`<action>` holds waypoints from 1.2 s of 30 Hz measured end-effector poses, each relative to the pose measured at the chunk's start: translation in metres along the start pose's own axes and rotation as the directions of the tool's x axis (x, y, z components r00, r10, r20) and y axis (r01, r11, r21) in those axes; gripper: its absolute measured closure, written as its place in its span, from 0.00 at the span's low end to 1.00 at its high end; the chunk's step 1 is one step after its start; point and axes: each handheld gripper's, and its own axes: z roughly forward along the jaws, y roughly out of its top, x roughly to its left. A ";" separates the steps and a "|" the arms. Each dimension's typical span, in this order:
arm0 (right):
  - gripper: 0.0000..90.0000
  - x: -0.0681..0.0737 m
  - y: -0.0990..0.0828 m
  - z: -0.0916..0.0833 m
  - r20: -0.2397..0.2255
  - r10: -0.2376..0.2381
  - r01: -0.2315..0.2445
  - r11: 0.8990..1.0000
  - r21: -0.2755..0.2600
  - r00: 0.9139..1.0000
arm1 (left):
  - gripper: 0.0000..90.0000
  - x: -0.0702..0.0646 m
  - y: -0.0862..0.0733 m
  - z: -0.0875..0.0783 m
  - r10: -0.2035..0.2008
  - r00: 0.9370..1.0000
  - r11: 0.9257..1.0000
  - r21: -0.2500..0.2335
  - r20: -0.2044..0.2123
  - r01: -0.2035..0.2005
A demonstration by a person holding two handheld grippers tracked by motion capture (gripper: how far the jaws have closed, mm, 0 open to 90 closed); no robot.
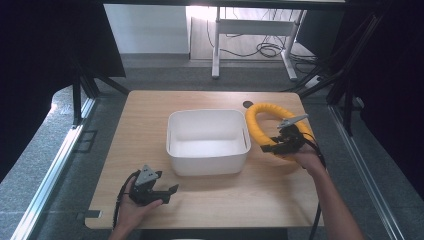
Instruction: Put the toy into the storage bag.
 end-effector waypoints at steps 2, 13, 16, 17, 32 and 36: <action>0.56 0.000 0.000 -0.004 -0.006 0.005 -0.006 1.000 -0.018 1.000 | 0.23 0.000 0.000 0.000 0.001 1.000 1.000 0.000 0.000 -0.001; 0.57 0.004 -0.006 -0.056 -0.088 0.054 -0.073 0.968 -0.239 0.995 | 0.23 0.000 0.000 0.001 -0.001 1.000 1.000 0.002 -0.003 0.001; 0.57 0.009 -0.010 -0.069 -0.120 0.053 -0.087 0.949 -0.304 0.991 | 0.23 -0.001 0.001 0.001 0.001 1.000 1.000 0.001 -0.003 -0.001; 0.57 0.009 -0.010 -0.069 -0.120 0.053 -0.087 0.949 -0.304 0.991 | 0.23 -0.001 0.001 0.001 0.001 1.000 1.000 0.000 -0.003 -0.001; 0.57 0.029 -0.006 -0.102 -0.177 0.011 -0.088 0.898 -0.431 0.984 | 0.23 -0.001 0.001 0.001 0.000 1.000 1.000 0.000 -0.005 0.000; 0.57 0.037 0.001 -0.111 -0.189 -0.016 -0.073 0.888 -0.454 0.982 | 0.23 -0.001 0.001 0.002 0.000 1.000 1.000 0.000 -0.002 0.000</action>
